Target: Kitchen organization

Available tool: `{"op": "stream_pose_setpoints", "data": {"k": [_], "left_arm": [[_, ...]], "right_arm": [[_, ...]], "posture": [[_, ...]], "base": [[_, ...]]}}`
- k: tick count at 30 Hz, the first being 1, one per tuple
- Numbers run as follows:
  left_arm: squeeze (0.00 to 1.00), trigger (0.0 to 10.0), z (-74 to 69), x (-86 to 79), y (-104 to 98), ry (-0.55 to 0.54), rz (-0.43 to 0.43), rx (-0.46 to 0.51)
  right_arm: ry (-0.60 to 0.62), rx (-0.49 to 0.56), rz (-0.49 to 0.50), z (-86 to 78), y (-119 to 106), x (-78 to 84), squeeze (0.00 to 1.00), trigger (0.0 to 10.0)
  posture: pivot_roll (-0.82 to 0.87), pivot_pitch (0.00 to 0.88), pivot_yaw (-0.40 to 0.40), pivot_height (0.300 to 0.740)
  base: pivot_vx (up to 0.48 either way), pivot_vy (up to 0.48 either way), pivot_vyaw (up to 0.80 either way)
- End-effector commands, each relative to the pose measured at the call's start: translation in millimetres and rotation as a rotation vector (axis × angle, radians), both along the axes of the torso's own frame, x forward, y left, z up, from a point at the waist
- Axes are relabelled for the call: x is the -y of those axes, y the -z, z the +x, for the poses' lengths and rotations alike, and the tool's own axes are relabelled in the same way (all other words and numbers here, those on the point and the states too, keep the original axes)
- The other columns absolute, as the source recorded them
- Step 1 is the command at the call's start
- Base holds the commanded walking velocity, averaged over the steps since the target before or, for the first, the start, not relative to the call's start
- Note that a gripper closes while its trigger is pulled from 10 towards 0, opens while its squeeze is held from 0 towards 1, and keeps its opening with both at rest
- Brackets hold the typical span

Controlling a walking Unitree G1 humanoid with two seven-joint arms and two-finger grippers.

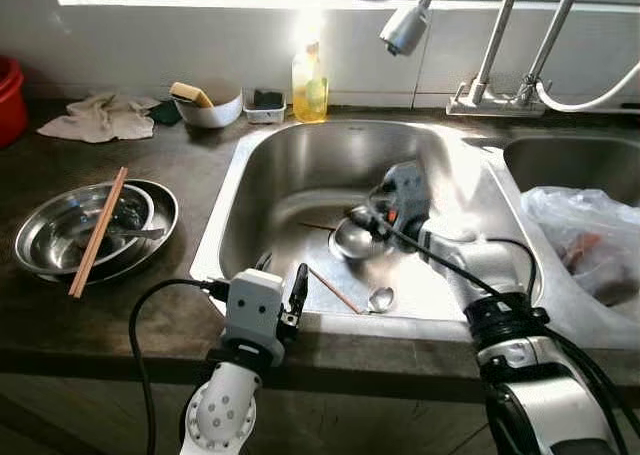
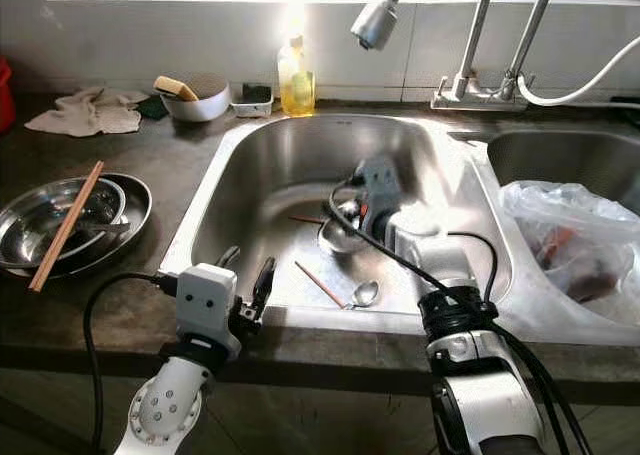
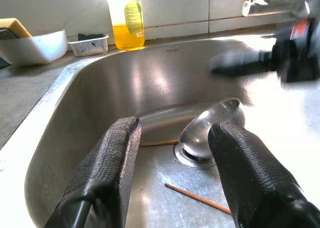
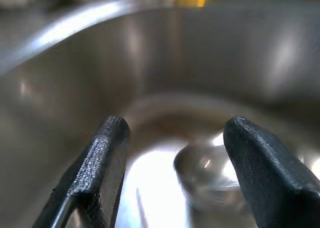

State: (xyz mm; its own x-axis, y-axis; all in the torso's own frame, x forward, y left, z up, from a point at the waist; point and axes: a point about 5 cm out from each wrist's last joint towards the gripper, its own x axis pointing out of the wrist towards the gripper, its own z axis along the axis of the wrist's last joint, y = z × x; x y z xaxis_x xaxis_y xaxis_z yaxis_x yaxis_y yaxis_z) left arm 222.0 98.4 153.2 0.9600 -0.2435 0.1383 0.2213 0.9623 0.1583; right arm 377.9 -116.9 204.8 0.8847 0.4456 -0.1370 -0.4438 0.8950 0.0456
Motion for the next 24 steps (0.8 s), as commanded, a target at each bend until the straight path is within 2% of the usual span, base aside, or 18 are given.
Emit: {"op": "stream_pose_setpoints", "data": {"k": [1, 3, 4, 5, 11, 14, 17, 18, 19, 24], "left_arm": [[0.00, 10.0, 1.4, -1.6, 5.6, -0.007, 0.008, -0.030], [0.00, 10.0, 2.5, -1.5, 5.3, -0.007, 0.007, -0.029], [0.00, 10.0, 3.8, -1.7, 5.2, -0.008, 0.007, -0.029], [0.00, 10.0, 3.8, -1.7, 5.2, -0.008, 0.007, -0.029], [0.00, 10.0, 6.6, -2.4, 4.4, -0.008, 0.002, -0.028], [0.00, 10.0, 6.2, -2.0, 4.5, -0.006, -0.003, -0.029], [0.00, 10.0, 5.6, -0.7, 5.3, 0.000, -0.011, -0.032], [0.00, 10.0, 5.6, -0.7, 5.3, 0.000, -0.011, -0.032], [0.00, 10.0, 5.7, -0.3, 5.7, 0.003, -0.016, -0.035], [0.00, 10.0, 5.8, 1.0, 5.8, 0.014, -0.014, -0.036]], "right_arm": [[0.050, 0.057, -0.017, -2.9, -6.2, 6.7, 0.00, 10.0], [0.111, 0.101, -0.029, -6.0, -10.5, 12.6, 0.00, 10.0], [0.174, 0.168, -0.010, -11.3, -17.7, 18.2, 0.00, 10.0], [0.174, 0.168, -0.010, -11.3, -17.7, 18.2, 0.00, 10.0], [0.258, 0.325, 0.034, -36.7, -31.3, 25.4, 0.00, 10.0], [0.277, 0.341, 0.042, -42.3, -32.0, 27.1, 0.00, 10.0], [0.324, 0.397, 0.066, -57.9, -33.7, 29.2, 0.00, 10.0], [0.324, 0.397, 0.066, -57.9, -33.7, 29.2, 0.00, 10.0], [0.341, 0.434, 0.076, -68.1, -34.5, 29.2, 0.00, 10.0], [0.353, 0.471, 0.075, -75.9, -35.5, 29.7, 0.00, 10.0]], "posture": [[0.11, 0.098, -0.033, 0.740], [0.11, 0.095, -0.033, 0.740], [0.11, 0.092, -0.026, 0.740], [0.11, 0.092, -0.026, 0.740], [0.10, 0.087, -0.020, 0.740], [0.10, 0.084, -0.019, 0.740], [0.09, 0.077, -0.018, 0.740], [0.09, 0.077, -0.018, 0.740], [0.08, 0.074, -0.014, 0.740], [0.08, 0.073, -0.012, 0.740]], "base": [[0.000, 0.000, 0.00], [0.000, 0.000, 0.00], [0.000, 0.000, 0.00], [0.000, 0.000, 0.00], [0.000, 0.000, 0.00], [0.000, 0.000, 0.00], [0.000, 0.000, 0.00], [0.000, 0.000, 0.00], [0.000, 0.000, 0.00], [0.000, 0.000, 0.00]]}}
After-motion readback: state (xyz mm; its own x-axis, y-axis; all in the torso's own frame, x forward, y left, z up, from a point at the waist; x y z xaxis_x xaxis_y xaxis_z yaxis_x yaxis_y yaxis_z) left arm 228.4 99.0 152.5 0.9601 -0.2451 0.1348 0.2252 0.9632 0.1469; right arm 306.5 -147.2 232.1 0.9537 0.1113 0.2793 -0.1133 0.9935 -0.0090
